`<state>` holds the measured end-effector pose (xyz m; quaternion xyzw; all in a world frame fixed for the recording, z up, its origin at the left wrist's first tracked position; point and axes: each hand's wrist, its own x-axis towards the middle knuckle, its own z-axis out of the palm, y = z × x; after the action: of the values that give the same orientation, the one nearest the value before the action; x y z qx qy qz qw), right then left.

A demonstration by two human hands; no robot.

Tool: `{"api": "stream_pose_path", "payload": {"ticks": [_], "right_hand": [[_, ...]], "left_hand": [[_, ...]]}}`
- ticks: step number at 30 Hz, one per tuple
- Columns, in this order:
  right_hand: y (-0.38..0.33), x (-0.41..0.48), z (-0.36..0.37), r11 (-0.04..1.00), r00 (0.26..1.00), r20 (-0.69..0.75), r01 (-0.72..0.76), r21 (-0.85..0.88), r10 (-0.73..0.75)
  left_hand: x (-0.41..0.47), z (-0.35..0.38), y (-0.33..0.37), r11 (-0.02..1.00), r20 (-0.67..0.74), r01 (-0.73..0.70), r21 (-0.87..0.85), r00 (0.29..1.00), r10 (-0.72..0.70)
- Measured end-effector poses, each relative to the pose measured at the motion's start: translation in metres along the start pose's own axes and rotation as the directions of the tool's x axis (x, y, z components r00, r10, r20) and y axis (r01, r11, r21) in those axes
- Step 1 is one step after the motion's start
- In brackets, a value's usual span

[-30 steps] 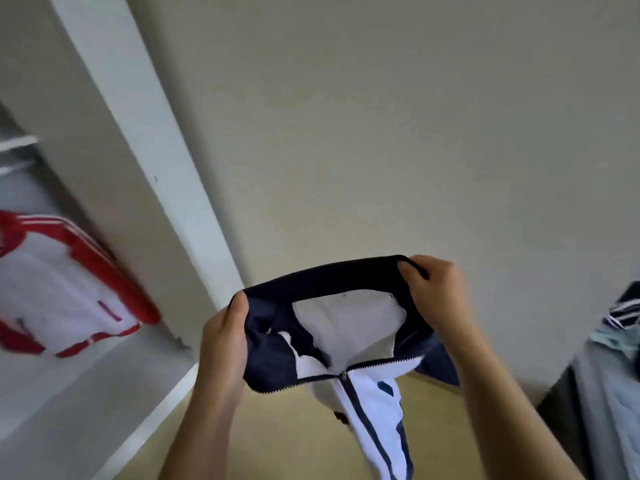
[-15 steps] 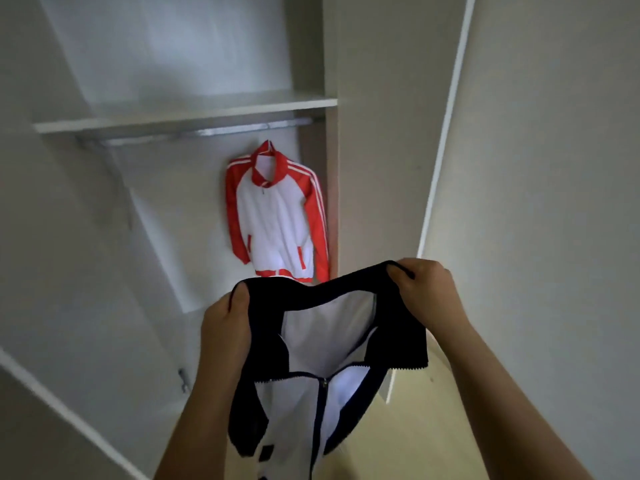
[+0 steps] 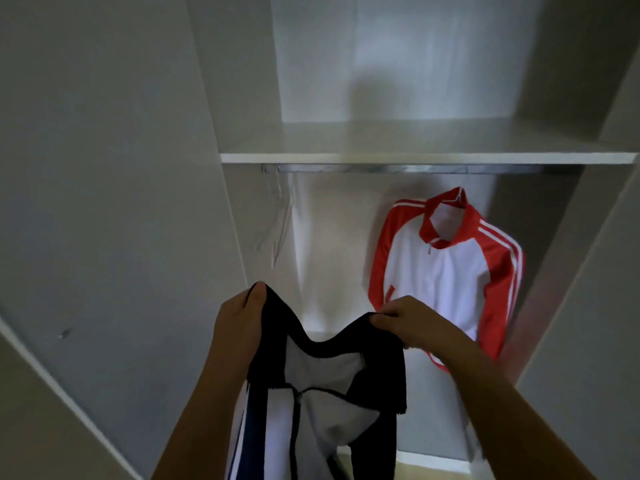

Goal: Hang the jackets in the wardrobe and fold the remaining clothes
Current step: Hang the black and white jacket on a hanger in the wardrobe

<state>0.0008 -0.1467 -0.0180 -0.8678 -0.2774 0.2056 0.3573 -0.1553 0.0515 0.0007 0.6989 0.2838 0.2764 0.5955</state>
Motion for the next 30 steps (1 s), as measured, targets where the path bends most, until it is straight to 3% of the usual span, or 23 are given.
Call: {"api": "stream_pose_path", "payload": {"ticks": [3,6,12,17,25,30], "right_hand": [[-0.017,0.080,0.003,0.998,0.998,0.011,0.061,-0.027,-0.061],[-0.034,0.170,0.016,0.994,0.995,-0.022,0.095,0.055,-0.094],[-0.075,0.299,0.049,0.920,0.995,0.030,-0.098,0.380,0.093],[-0.100,0.382,0.068,0.824,0.987,0.045,-0.154,0.545,0.154],[-0.106,0.457,0.096,0.865,0.974,-0.011,-0.195,0.462,0.225],[-0.103,0.456,0.099,0.961,0.985,-0.136,-0.066,0.267,0.105]], "left_hand": [[0.047,0.002,-0.003,1.000,-0.001,0.025,0.017,1.000,-0.025],[0.097,0.010,-0.012,0.999,0.025,0.037,0.040,0.999,-0.038],[0.177,0.019,-0.029,0.992,0.001,0.093,0.086,0.996,-0.094],[0.223,0.013,-0.041,0.974,-0.027,0.218,-0.067,0.975,-0.220],[0.277,0.012,-0.064,0.950,-0.132,0.291,-0.117,0.943,-0.305],[0.291,0.016,-0.072,0.935,-0.134,0.329,-0.131,0.929,-0.345]]}}
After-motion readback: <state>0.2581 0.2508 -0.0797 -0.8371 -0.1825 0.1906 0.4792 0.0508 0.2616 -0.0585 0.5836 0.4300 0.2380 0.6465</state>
